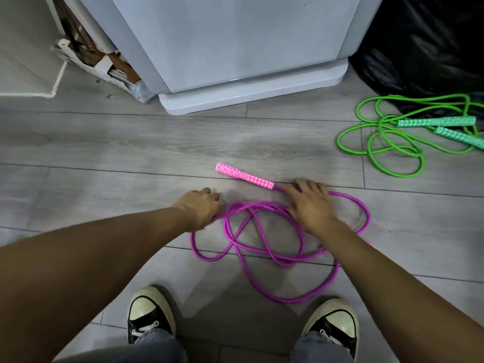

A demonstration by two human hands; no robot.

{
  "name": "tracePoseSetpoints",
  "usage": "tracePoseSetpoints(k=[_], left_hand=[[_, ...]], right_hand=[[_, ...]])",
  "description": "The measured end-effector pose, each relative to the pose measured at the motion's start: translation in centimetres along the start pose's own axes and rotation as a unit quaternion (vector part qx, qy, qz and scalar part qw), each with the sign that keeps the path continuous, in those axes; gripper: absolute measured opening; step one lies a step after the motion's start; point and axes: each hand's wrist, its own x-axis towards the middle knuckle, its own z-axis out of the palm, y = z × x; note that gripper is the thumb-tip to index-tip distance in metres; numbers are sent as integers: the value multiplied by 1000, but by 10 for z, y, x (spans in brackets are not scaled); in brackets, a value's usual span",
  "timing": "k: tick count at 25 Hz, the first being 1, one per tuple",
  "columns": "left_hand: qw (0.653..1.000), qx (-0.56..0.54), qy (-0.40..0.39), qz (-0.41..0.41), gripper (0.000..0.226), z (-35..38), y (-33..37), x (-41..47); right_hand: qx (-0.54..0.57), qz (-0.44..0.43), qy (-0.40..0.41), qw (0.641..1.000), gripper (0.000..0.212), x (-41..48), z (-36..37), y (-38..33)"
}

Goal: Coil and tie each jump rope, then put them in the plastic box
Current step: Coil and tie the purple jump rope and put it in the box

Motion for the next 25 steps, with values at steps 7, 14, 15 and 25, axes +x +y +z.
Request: tracePoseSetpoints(k=[7, 14, 15, 25], left_hand=[[992, -76, -76, -61, 39, -12, 3, -12], [915, -300, 271, -7, 39, -137, 28, -72], [886, -358, 293, -4, 26, -153, 33, -89], [697, -561, 445, -29, 20, -217, 17, -265]], right_hand=[[190, 30, -42, 980, 12, 7, -47, -7], [414, -8, -29, 910, 10, 14, -220, -54], [407, -18, -23, 913, 12, 12, -245, -61], [346, -80, 15, 935, 21, -51, -437, -137]])
